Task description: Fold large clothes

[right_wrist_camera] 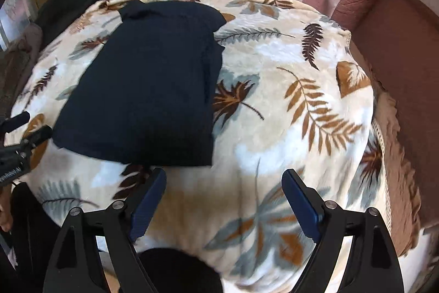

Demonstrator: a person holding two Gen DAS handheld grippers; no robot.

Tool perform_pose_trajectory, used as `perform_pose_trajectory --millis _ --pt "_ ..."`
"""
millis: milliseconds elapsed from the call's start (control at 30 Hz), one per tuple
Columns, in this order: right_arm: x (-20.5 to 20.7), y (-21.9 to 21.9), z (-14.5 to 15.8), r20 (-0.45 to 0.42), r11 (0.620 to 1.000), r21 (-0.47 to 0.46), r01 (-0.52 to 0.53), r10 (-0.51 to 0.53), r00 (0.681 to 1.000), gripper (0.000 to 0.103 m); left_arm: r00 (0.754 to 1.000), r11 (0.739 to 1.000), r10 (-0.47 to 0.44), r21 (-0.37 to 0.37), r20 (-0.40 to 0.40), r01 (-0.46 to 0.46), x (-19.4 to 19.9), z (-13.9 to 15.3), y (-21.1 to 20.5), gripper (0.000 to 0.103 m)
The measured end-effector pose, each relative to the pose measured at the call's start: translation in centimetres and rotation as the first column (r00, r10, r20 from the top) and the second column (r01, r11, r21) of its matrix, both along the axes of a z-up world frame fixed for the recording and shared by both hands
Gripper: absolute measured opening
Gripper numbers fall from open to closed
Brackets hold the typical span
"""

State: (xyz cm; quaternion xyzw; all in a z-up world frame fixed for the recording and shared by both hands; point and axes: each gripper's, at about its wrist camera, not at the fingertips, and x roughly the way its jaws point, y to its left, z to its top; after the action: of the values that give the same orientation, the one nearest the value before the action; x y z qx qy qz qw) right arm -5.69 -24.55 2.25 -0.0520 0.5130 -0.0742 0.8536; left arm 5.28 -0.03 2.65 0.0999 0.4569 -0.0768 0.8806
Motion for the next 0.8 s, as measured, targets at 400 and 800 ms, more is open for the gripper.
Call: perform_pose_trajectory --millis 400,800 --pt "-4.0 2.6 2.1 0.142 0.996 -0.083 0.013 -0.001 0.990 0.097 1.000 0.998 -0.004 0.057 0.009 0.004 -3.3 -0.9 -0.5 0.083" --pt "-5.1 3.3 2.9 0.179 0.998 -0.065 0.014 -0.002 0.984 0.102 0.998 0.997 -0.057 0.054 -0.004 0.057 -4.7 -0.8 -2.0 0.083"
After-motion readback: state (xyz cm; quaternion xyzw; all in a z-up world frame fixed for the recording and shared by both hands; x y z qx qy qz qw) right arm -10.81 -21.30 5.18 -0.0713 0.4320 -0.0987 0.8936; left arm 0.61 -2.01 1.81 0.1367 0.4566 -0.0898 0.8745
